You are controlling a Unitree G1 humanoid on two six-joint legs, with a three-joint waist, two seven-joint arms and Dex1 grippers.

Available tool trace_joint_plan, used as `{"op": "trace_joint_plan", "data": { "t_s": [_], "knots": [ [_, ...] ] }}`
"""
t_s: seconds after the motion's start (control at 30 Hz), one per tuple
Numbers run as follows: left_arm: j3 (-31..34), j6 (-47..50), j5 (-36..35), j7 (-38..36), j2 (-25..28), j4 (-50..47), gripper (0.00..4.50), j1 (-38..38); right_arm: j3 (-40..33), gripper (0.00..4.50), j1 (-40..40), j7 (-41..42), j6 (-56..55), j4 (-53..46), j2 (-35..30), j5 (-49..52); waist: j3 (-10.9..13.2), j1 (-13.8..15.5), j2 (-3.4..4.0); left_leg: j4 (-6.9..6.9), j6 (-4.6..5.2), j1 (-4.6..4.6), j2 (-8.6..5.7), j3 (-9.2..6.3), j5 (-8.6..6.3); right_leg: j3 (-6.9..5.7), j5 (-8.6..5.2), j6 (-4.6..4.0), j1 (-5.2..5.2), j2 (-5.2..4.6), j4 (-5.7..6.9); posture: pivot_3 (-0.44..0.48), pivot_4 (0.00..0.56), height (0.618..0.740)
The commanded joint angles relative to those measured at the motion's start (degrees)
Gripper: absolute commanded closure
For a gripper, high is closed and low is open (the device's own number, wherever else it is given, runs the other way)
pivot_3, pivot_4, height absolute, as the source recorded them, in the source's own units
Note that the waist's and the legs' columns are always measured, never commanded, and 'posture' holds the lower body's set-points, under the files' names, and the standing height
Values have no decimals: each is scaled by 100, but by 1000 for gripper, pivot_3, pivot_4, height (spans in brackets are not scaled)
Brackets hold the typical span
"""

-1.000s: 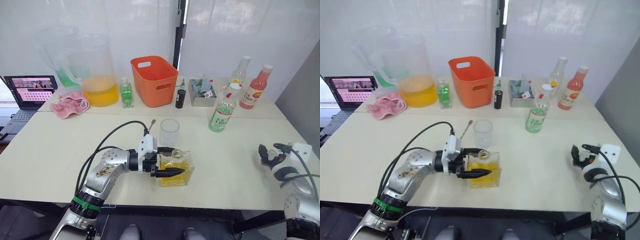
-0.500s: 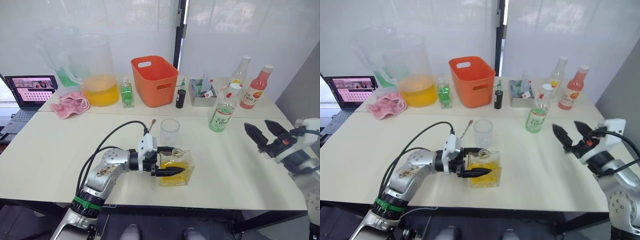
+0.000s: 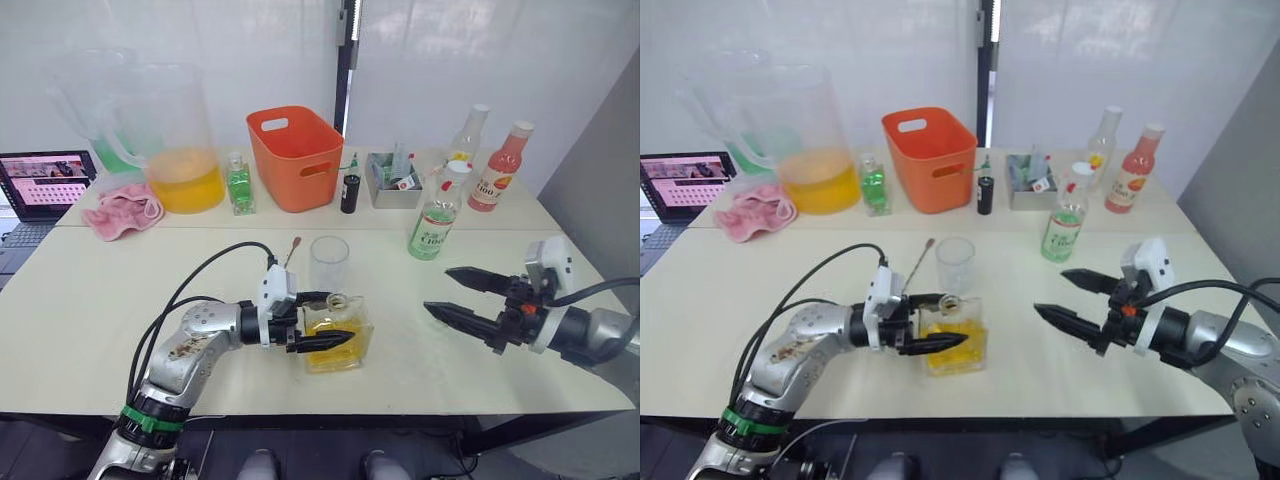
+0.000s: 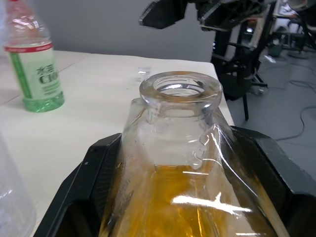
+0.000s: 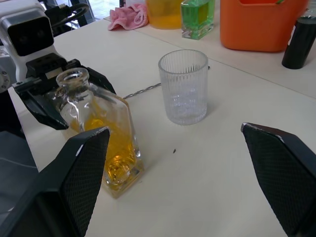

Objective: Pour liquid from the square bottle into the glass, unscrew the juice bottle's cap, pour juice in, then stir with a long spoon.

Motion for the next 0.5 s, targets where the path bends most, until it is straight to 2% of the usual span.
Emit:
{"op": "trace_joint_plan", "data": {
  "t_s": [0.03, 0.17, 0.3, 0.4, 0.5],
  "knots": [
    [530, 350, -426, 240, 216, -607, 1673, -48, 65, 0, -249, 156, -225, 176, 15, -170, 9, 23, -6, 2, 0, -14, 0, 0, 0, 0, 1, 0, -13, 0, 3, 0, 150, 703],
    [1154, 689, -607, 311, 813, -666, 1673, -129, 302, 0, -531, 319, -375, 385, 48, -428, 35, 34, -12, 1, 0, -26, 0, -1, 0, 0, 1, 1, -27, 4, 7, 0, 150, 703],
    [1643, 743, -630, 264, 1251, -72, 1673, -449, 439, 0, -776, 400, -456, 535, 129, -563, 48, 61, -15, 1, 0, -31, 0, 0, 0, 0, 2, 2, -31, 3, 5, 0, 150, 703],
    [1840, 806, -634, 197, 1535, 352, 1673, -827, 520, 0, -870, 429, -504, 595, 183, -668, 73, 91, -42, 1, 0, -32, 0, -2, 1, -3, 2, 2, -31, 4, 6, 0, 150, 703],
    [1756, 557, -214, 289, 1726, 1009, 1673, -1447, 547, 0, -925, 380, -551, 601, 280, -764, 86, 115, -59, 4, 0, -44, -1, -2, 0, -3, 4, 5, -32, 3, 2, 0, 150, 703]
  ]
}}
